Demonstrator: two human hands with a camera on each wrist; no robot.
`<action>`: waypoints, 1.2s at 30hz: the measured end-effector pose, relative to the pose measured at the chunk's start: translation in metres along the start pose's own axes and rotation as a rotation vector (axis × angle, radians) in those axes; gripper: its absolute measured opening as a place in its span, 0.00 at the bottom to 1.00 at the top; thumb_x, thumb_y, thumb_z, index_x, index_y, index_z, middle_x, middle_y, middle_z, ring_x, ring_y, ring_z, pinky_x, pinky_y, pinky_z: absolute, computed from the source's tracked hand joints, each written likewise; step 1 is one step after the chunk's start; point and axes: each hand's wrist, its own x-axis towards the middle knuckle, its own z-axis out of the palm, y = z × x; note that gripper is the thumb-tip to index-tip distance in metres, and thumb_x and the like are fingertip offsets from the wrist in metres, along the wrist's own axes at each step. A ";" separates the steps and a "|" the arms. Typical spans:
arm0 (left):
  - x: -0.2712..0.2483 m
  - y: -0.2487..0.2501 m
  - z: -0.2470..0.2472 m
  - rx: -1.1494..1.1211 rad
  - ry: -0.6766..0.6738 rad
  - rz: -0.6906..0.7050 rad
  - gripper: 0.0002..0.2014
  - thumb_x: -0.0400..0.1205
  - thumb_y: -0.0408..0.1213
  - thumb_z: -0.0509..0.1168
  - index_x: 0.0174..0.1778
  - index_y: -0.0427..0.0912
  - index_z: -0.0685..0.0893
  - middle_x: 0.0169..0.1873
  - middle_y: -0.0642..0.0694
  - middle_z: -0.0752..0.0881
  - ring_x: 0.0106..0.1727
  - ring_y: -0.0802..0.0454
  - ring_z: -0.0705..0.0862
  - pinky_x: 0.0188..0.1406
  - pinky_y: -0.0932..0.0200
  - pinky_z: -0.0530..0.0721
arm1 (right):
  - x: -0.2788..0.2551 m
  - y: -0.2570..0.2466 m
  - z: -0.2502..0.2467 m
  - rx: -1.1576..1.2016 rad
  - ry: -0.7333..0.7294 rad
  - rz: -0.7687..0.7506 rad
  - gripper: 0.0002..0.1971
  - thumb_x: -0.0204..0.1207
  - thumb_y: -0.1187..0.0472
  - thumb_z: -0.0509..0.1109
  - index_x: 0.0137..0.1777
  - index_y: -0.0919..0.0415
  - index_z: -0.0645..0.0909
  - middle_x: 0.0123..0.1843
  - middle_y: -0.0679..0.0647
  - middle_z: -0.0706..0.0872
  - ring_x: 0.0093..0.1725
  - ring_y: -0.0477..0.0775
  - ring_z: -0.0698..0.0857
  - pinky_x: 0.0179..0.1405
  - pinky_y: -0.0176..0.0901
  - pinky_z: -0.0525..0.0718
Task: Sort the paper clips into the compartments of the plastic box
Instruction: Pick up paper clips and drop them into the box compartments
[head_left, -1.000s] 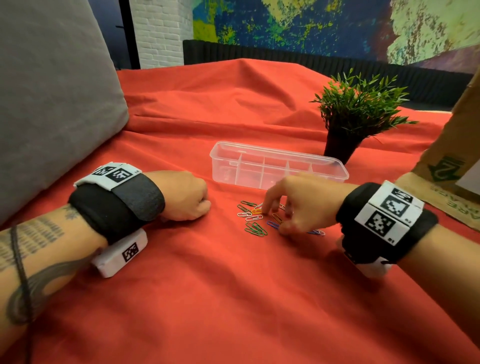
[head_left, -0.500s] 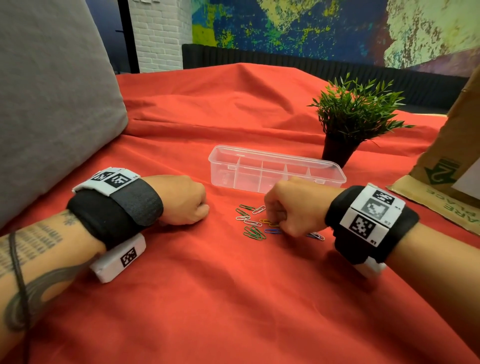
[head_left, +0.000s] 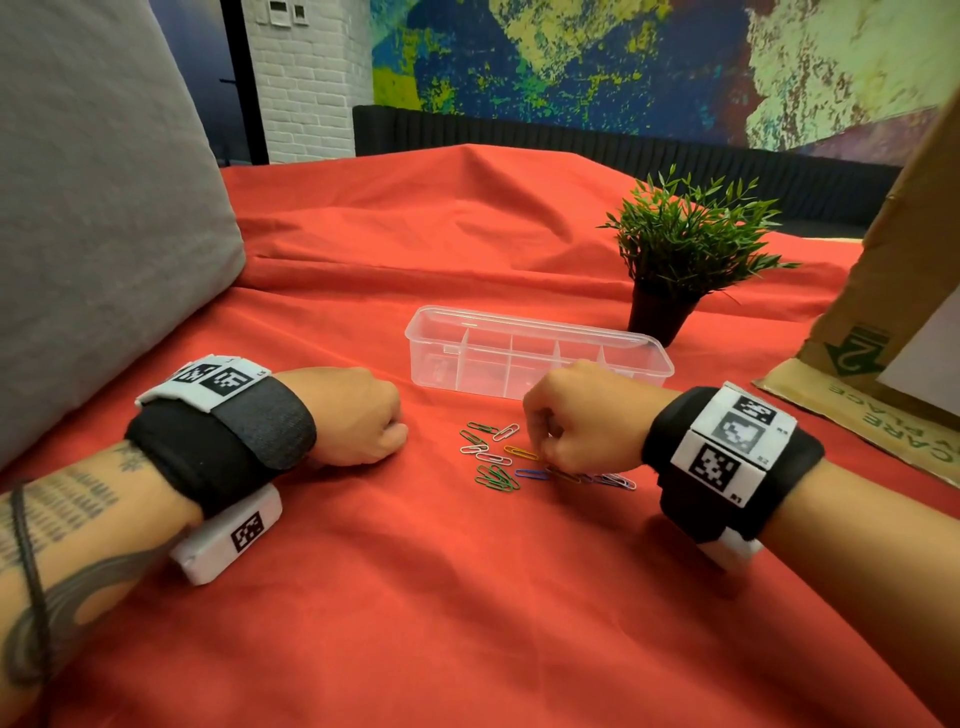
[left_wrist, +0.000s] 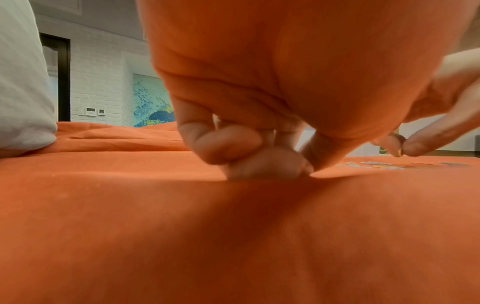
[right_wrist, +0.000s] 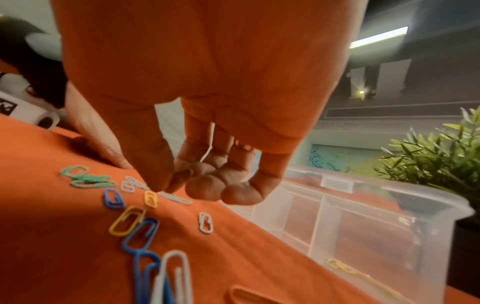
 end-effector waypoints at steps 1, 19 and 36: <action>0.000 0.000 0.000 -0.005 -0.004 -0.002 0.24 0.88 0.51 0.53 0.45 0.37 0.88 0.42 0.36 0.96 0.46 0.36 0.92 0.47 0.53 0.86 | -0.001 0.002 -0.002 0.006 0.019 -0.003 0.06 0.66 0.65 0.68 0.35 0.54 0.85 0.31 0.46 0.86 0.36 0.51 0.83 0.39 0.48 0.87; -0.003 0.002 -0.002 0.002 0.007 -0.006 0.24 0.89 0.50 0.54 0.44 0.36 0.87 0.43 0.36 0.96 0.47 0.35 0.92 0.52 0.49 0.90 | 0.005 0.095 -0.043 0.172 0.559 0.446 0.09 0.68 0.58 0.79 0.28 0.47 0.87 0.31 0.49 0.87 0.43 0.57 0.88 0.50 0.48 0.88; -0.001 0.003 -0.002 -0.005 0.005 -0.012 0.21 0.90 0.50 0.54 0.36 0.42 0.81 0.46 0.36 0.94 0.42 0.37 0.85 0.51 0.50 0.87 | -0.016 0.033 -0.045 0.114 0.337 0.117 0.04 0.68 0.59 0.77 0.35 0.54 0.93 0.28 0.44 0.90 0.34 0.43 0.89 0.42 0.36 0.84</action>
